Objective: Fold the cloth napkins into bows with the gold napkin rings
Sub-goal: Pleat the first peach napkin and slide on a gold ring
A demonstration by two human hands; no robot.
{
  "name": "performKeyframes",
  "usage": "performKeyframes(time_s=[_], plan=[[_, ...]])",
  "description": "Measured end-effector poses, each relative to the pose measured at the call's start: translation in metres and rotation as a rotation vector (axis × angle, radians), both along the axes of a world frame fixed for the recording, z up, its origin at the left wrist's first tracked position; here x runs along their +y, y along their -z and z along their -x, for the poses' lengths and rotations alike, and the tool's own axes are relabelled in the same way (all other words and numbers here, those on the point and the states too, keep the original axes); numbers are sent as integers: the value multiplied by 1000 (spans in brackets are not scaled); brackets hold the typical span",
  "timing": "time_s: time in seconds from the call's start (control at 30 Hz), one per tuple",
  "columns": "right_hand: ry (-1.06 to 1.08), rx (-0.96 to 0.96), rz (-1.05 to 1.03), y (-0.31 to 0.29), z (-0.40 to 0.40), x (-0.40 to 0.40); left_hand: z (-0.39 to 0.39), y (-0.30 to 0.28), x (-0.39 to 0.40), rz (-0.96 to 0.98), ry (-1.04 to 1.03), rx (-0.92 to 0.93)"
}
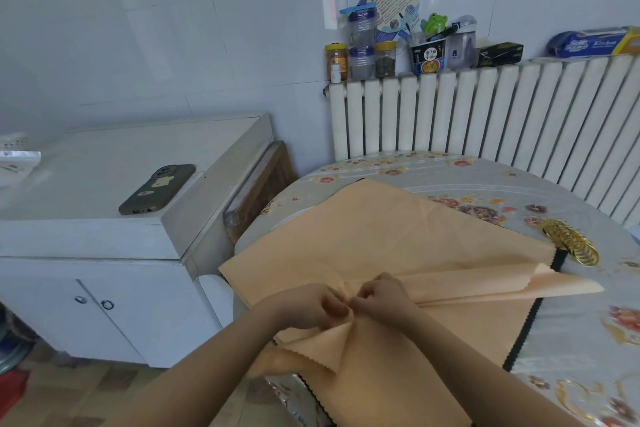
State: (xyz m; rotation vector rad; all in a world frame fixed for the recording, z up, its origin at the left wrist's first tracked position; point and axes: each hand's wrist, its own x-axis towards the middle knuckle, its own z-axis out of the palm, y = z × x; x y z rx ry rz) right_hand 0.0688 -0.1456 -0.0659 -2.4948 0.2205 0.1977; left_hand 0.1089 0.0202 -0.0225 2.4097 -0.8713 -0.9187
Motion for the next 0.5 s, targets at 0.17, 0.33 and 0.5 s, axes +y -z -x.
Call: performKeyframes(time_s=[0.17, 0.33, 0.5], plan=[[24, -59, 30, 2, 9, 8, -4, 12, 10, -38, 48, -183], [-13, -93, 45, 6, 16, 11, 2, 38, 13, 28, -38, -361], [-24, -111, 74, -3, 10, 5, 2, 51, 11, 89, -18, -385]])
